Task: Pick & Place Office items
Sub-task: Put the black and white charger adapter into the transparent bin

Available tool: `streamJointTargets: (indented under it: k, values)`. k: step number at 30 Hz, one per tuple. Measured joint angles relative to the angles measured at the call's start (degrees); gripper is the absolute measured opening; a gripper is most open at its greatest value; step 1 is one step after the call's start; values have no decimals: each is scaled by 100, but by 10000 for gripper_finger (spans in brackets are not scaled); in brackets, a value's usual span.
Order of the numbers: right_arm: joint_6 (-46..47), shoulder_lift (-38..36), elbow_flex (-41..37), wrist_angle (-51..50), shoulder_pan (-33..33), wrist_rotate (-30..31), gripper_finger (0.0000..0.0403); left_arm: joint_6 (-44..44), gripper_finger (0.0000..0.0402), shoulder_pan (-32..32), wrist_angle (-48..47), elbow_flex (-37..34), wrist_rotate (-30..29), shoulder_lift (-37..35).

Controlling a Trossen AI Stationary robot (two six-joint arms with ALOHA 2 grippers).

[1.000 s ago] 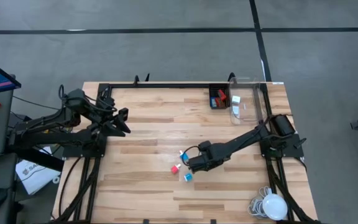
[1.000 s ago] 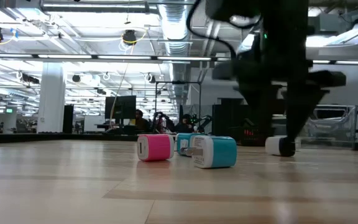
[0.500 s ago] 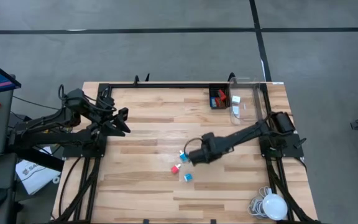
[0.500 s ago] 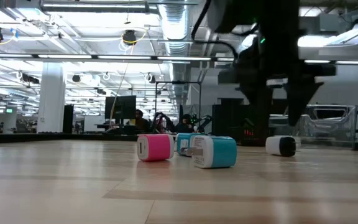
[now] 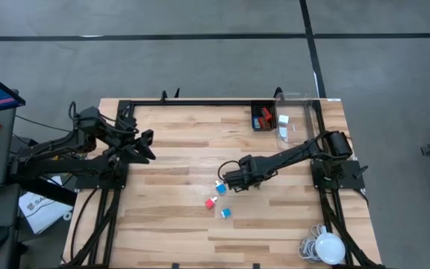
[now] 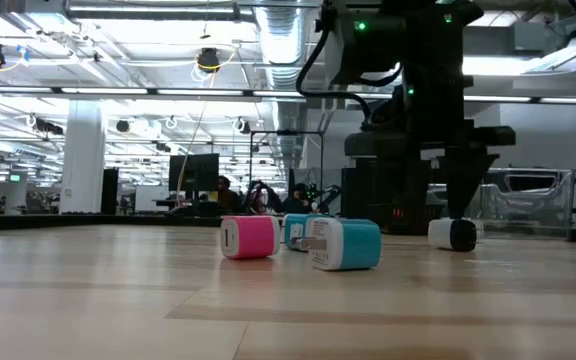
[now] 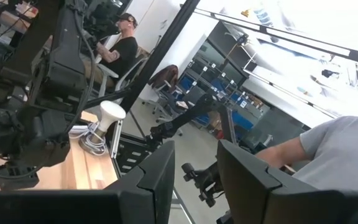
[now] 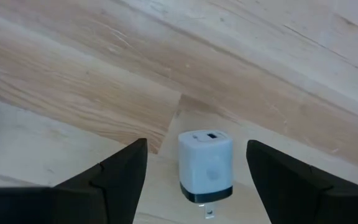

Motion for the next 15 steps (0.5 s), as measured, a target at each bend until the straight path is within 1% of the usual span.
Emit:
streamJointTargets:
  k: [5, 10, 15]
  values:
    - [-105, -2, -50, 59, -4, -1, 266, -32, 117, 0, -9, 0, -1, 1]
    - [-92, 0, -369, 308, 23, -287, 266, -110, 117, 1, -11, 0, -3, 1]
    - [-154, 0, -433, 345, 46, -294, 266, -136, 117, 0, -13, 0, -4, 4]
